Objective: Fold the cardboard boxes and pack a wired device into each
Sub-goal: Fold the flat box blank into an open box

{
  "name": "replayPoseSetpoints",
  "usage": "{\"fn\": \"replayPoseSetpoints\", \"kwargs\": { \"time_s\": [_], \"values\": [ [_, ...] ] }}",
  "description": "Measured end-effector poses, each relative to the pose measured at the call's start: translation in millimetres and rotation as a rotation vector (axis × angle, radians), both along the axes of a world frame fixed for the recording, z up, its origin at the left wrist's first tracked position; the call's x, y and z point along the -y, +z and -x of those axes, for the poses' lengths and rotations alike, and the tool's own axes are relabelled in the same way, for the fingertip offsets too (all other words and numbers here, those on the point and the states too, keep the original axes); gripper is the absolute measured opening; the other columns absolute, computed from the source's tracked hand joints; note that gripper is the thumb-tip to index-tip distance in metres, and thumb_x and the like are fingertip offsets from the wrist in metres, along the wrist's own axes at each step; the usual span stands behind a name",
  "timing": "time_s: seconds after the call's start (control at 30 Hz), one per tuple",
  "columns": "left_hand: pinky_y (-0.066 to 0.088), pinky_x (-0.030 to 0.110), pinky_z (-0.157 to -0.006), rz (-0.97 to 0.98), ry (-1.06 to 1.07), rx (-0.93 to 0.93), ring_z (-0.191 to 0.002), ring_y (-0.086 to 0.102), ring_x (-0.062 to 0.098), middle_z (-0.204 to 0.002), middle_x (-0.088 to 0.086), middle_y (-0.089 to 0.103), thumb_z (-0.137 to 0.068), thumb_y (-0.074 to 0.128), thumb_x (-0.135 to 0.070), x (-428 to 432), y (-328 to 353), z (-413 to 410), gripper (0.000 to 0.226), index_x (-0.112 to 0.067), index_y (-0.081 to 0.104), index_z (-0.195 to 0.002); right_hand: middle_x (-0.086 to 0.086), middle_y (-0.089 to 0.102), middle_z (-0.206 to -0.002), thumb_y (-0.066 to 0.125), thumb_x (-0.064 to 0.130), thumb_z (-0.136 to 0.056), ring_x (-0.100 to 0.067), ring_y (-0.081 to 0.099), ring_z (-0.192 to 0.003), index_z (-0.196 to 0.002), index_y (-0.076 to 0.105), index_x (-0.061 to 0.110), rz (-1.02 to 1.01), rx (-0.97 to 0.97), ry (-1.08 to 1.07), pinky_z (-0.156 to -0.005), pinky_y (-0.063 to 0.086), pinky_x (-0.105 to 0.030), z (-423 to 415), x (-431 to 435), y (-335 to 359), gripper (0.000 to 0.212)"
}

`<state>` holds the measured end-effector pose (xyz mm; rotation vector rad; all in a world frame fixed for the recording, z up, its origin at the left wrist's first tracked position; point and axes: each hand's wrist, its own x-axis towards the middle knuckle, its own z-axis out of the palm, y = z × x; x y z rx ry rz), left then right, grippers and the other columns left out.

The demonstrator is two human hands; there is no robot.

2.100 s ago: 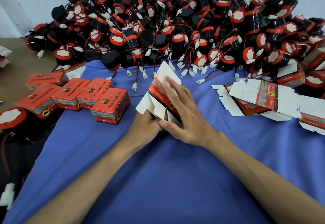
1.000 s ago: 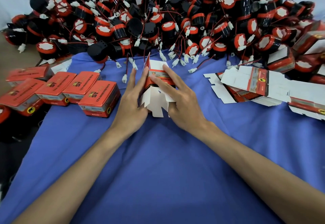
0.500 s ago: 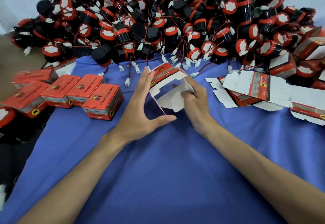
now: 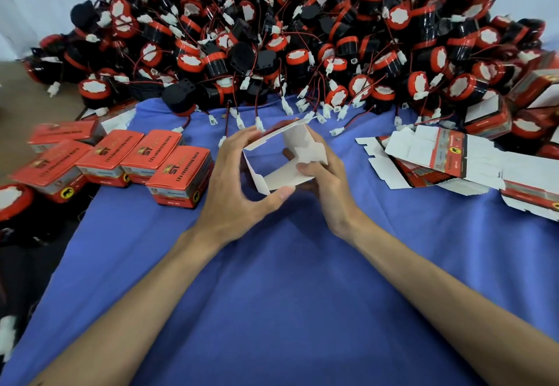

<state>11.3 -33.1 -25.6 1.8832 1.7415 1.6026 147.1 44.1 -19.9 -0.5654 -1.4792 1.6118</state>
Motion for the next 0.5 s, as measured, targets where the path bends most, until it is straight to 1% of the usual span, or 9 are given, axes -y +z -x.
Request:
{"fn": "replayPoseSetpoints", "kwargs": {
  "time_s": [0.07,0.13,0.2,0.23,0.3,0.37,0.4,0.43,0.5],
  "values": [
    [0.039,0.045,-0.107,-0.027,-0.013,-0.025,-0.133,0.039,0.011,-0.138,-0.002,0.042,-0.075,0.065,-0.045,-0.2,-0.2,1.4,0.073,-0.010,0.040,-0.134,-0.005,0.051,-0.132,0.046,0.011,-0.073,-0.016,0.061,-0.111,-0.122,0.049,0.041,-0.032,0.008,0.013,-0.075,0.056,-0.030,-0.7,0.4,-1.3,0.058],
    [0.035,0.048,-0.109,-0.035,-0.033,-0.069,-0.133,0.040,0.022,-0.139,0.006,0.043,-0.076,0.063,-0.043,-0.5,-0.3,0.4,0.073,-0.005,0.040,-0.134,-0.004,0.053,-0.125,0.047,0.006,-0.074,-0.015,0.065,-0.097,-0.135,0.039,0.039,-0.070,0.003,0.039,-0.076,0.056,-0.037,-1.7,0.4,-3.2,0.070],
    [0.031,0.049,-0.112,-0.014,-0.070,-0.079,-0.136,0.035,0.027,-0.141,0.012,0.038,-0.076,0.063,-0.042,-0.9,1.2,-0.5,0.074,-0.007,0.036,-0.135,0.002,0.056,-0.109,0.046,0.003,-0.073,-0.020,0.056,-0.082,-0.139,0.032,0.046,-0.129,0.001,0.052,-0.075,0.052,-0.044,-2.5,-0.1,-3.6,0.080],
    [0.029,0.050,-0.113,0.004,-0.095,-0.069,-0.138,0.032,0.029,-0.142,0.013,0.035,-0.076,0.063,-0.044,-0.1,2.0,-1.0,0.076,-0.007,0.033,-0.136,0.004,0.056,-0.107,0.046,0.003,-0.073,-0.023,0.049,-0.081,-0.138,0.032,0.049,-0.159,0.003,0.054,-0.073,0.049,-0.044,-2.9,-0.9,-2.6,0.080],
    [0.027,0.053,-0.114,0.043,-0.139,-0.057,-0.141,0.025,0.030,-0.144,0.016,0.028,-0.077,0.060,-0.060,3.6,3.7,-2.8,0.087,-0.006,0.028,-0.137,0.003,0.056,-0.111,0.046,0.002,-0.074,-0.020,0.047,-0.084,-0.135,0.037,0.045,-0.181,-0.013,0.075,-0.075,0.045,-0.038,-4.1,-2.2,-0.3,0.075],
    [0.025,0.053,-0.115,0.083,-0.185,-0.070,-0.143,0.019,0.031,-0.145,0.017,0.022,-0.077,0.041,-0.083,2.8,4.4,-5.7,0.101,-0.003,0.026,-0.138,-0.004,0.055,-0.111,0.046,0.006,-0.079,-0.017,0.050,-0.087,-0.131,0.045,0.037,-0.167,-0.045,0.133,-0.073,0.045,-0.031,-6.2,-1.3,0.1,0.061],
    [0.024,0.052,-0.116,0.090,-0.194,-0.065,-0.142,0.018,0.033,-0.144,0.017,0.021,-0.074,0.031,-0.089,0.5,6.0,-7.6,0.108,-0.001,0.027,-0.137,-0.004,0.056,-0.108,0.048,0.014,-0.082,-0.016,0.052,-0.087,-0.128,0.048,0.035,-0.163,-0.050,0.169,-0.070,0.044,-0.030,-6.8,0.1,-0.3,0.051],
    [0.026,0.047,-0.117,0.086,-0.189,-0.039,-0.141,0.020,0.036,-0.141,0.018,0.022,-0.071,0.026,-0.093,-4.3,7.8,-9.3,0.113,0.001,0.031,-0.134,-0.002,0.057,-0.104,0.049,0.024,-0.085,-0.015,0.054,-0.087,-0.126,0.050,0.033,-0.162,-0.049,0.203,-0.068,0.046,-0.029,-7.0,2.0,-0.1,0.042],
    [0.029,0.028,-0.114,0.113,-0.156,0.081,-0.136,0.027,0.037,-0.137,0.022,0.026,-0.064,0.027,-0.096,-12.6,11.5,-7.7,0.122,0.008,0.039,-0.127,0.001,0.056,-0.102,0.045,0.040,-0.090,-0.014,0.055,-0.087,-0.125,0.048,0.024,-0.170,-0.053,0.254,-0.065,0.048,-0.025,-5.7,5.9,1.4,0.039]
  ]
}}
